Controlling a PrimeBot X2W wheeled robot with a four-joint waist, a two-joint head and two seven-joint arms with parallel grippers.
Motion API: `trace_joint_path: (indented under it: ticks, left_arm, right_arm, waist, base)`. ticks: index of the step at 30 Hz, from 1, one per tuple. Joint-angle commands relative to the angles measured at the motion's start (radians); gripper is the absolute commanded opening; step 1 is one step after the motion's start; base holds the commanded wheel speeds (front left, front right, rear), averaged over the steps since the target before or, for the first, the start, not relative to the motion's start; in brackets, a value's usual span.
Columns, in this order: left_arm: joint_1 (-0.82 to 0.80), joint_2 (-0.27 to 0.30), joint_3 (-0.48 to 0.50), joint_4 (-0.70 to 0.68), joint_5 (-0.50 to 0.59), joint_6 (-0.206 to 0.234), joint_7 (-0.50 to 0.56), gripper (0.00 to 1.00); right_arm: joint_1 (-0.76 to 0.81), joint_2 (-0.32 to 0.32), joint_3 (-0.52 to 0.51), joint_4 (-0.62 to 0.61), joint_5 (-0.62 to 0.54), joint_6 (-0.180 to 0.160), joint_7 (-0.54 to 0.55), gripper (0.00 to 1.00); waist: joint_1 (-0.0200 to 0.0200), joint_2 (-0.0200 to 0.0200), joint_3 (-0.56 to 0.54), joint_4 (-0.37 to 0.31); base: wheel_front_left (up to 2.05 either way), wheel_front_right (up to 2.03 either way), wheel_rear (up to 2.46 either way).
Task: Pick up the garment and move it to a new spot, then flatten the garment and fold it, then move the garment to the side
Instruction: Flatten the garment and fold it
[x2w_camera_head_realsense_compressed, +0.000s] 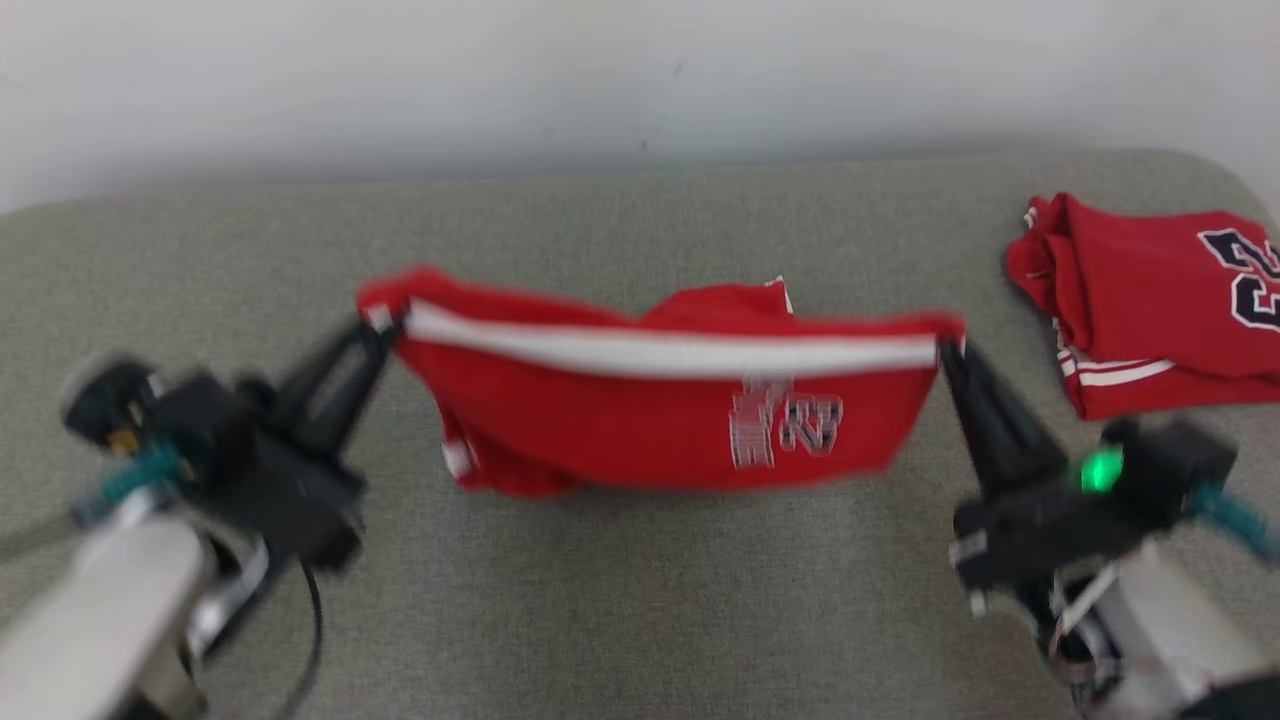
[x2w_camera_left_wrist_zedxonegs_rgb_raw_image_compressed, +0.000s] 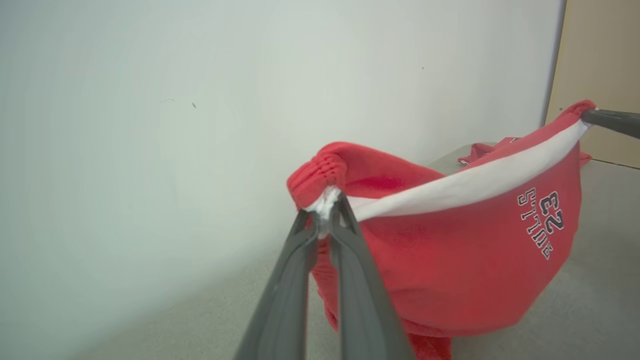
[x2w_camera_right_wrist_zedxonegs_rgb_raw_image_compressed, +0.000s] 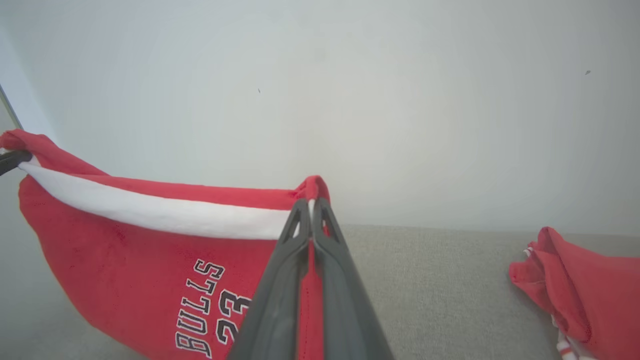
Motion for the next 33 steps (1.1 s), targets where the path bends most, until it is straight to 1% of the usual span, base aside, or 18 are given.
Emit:
trace_joint_path:
  ticks: [1, 4, 7, 8, 10, 13, 16, 19, 22, 26, 30, 33]
  left_arm:
    - [-0.084, 0.014, -0.011, 0.008, -0.047, 0.002, 0.013, 0.00]
    - [-0.305, 0.053, -0.060, 0.032, -0.122, 0.002, 0.065, 0.00]
    - [-0.525, 0.072, -0.107, 0.079, -0.205, 0.002, 0.111, 0.00]
    - [-0.525, 0.072, -0.107, 0.079, -0.205, 0.002, 0.111, 0.00]
    - [-0.672, 0.082, -0.151, 0.104, -0.234, 0.002, 0.141, 0.00]
    - [-0.866, 0.083, -0.202, 0.151, -0.287, 0.002, 0.166, 0.00]
    - [-1.032, 0.071, -0.242, 0.200, -0.341, 0.002, 0.179, 0.00]
    - [-1.168, 0.066, -0.282, 0.241, -0.382, 0.002, 0.179, 0.00]
    - [-1.267, 0.058, -0.317, 0.283, -0.430, 0.002, 0.170, 0.00]
    - [-1.347, 0.050, -0.373, 0.332, -0.486, 0.002, 0.147, 0.00]
    - [-1.378, 0.051, -0.420, 0.367, -0.544, 0.002, 0.107, 0.00]
    - [-1.369, 0.055, -0.458, 0.372, -0.586, 0.002, 0.073, 0.00]
  right_arm:
    - [-0.085, -0.001, 0.008, 0.021, 0.033, 0.001, 0.009, 0.00]
    - [-0.307, 0.007, 0.035, 0.079, 0.098, 0.001, 0.048, 0.00]
    - [-0.538, 0.029, 0.022, 0.154, 0.180, 0.001, 0.100, 0.00]
    - [-0.538, 0.029, 0.022, 0.154, 0.180, 0.001, 0.100, 0.00]
    - [-0.690, 0.040, 0.022, 0.201, 0.222, 0.001, 0.143, 0.00]
    - [-0.894, 0.053, 0.018, 0.278, 0.267, 0.001, 0.201, 0.00]
    - [-1.087, 0.077, -0.010, 0.362, 0.308, 0.001, 0.237, 0.00]
    - [-1.233, 0.087, -0.018, 0.428, 0.318, 0.001, 0.258, 0.00]
    - [-1.345, 0.083, -0.014, 0.485, 0.307, 0.001, 0.270, 0.00]
    - [-1.434, 0.081, -0.015, 0.557, 0.307, 0.001, 0.269, 0.00]
    - [-1.466, 0.071, -0.003, 0.597, 0.317, 0.001, 0.255, 0.00]
    - [-1.460, 0.062, 0.008, 0.618, 0.324, 0.001, 0.248, 0.00]
  waist:
    - [-0.0001, -0.0001, 0.072, -0.018]
    - [-0.0001, -0.0001, 0.153, -0.030]
    - [-0.0001, -0.0001, 0.229, -0.039]
    - [-0.0001, -0.0001, 0.229, -0.039]
    - [-0.0001, -0.0001, 0.278, -0.045]
    - [-0.0001, -0.0001, 0.338, -0.054]
    - [-0.0001, -0.0001, 0.384, -0.060]
    - [-0.0001, -0.0001, 0.418, -0.061]
    - [-0.0001, -0.0001, 0.440, -0.058]
    - [-0.0001, -0.0001, 0.456, -0.053]
    - [-0.0001, -0.0001, 0.466, -0.048]
    - [-0.0001, -0.0001, 0.476, -0.045]
  base:
    - [0.00, 0.00, 0.00]
    - [0.00, 0.00, 0.00]
    - [0.00, 0.00, 0.00]
    - [0.00, 0.00, 0.00]
    - [0.00, 0.00, 0.00]
    - [0.00, 0.00, 0.00]
    - [0.00, 0.00, 0.00]
    - [0.00, 0.00, 0.00]
    - [0.00, 0.00, 0.00]
    - [0.00, 0.00, 0.00]
    - [0.00, 0.00, 0.00]
    - [0.00, 0.00, 0.00]
